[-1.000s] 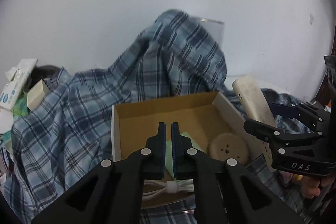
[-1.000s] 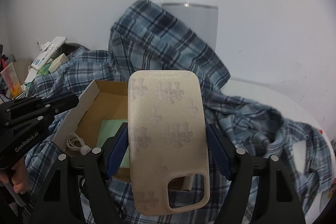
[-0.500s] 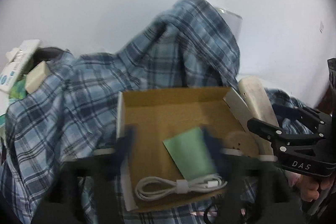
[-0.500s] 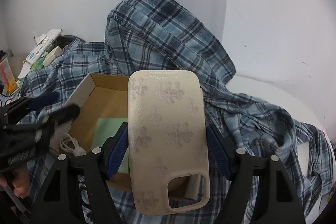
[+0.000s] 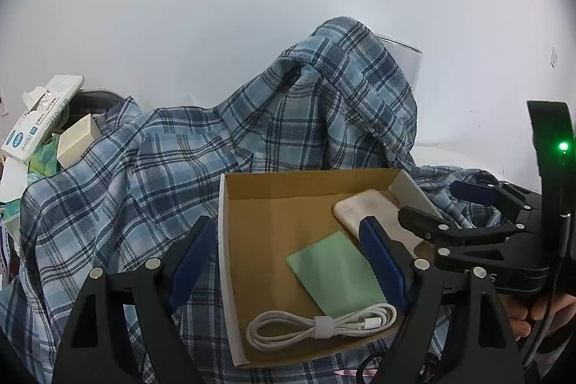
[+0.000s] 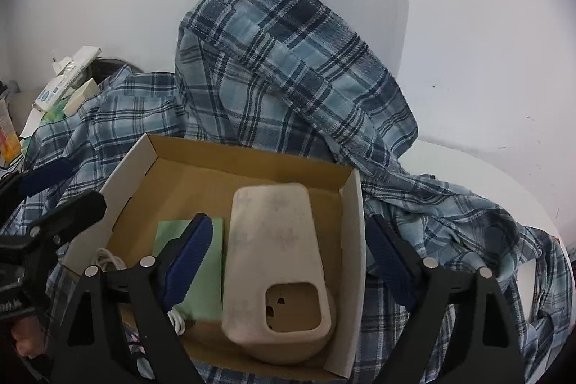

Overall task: Organize soft objects
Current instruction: 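Release the white cable into the box while the right gripper lowers the phone case in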

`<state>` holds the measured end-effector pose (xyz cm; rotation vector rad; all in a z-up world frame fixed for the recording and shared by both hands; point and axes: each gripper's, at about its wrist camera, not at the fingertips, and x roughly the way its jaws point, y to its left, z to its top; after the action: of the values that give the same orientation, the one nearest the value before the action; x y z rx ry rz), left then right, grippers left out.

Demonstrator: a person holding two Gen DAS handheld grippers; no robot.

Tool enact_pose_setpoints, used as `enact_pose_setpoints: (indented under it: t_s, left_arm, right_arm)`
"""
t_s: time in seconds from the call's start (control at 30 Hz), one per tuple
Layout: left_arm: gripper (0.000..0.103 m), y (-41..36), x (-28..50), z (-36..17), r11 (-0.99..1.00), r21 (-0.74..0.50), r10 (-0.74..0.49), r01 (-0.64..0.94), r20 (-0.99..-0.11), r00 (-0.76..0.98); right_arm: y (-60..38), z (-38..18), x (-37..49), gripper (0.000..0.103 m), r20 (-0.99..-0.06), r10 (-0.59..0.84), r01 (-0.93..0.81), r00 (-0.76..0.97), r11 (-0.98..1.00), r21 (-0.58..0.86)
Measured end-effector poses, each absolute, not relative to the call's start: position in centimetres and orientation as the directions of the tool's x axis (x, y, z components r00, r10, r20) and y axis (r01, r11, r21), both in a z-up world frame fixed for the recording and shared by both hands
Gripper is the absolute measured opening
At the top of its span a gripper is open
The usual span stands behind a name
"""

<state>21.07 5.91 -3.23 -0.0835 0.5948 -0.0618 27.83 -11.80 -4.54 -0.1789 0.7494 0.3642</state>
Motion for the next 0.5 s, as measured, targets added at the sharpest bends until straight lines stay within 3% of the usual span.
enact_pose_setpoints:
  t_s: [0.5]
  left_arm:
    - [0.084,5.9,20.9,-3.1,0.994,-0.101,-0.089,0.039,-0.560,0.824]
  right_arm:
    - [-15.2,-2.8,25.6,0.086,-0.663,0.264,-0.349,0.701,0.937,0.004]
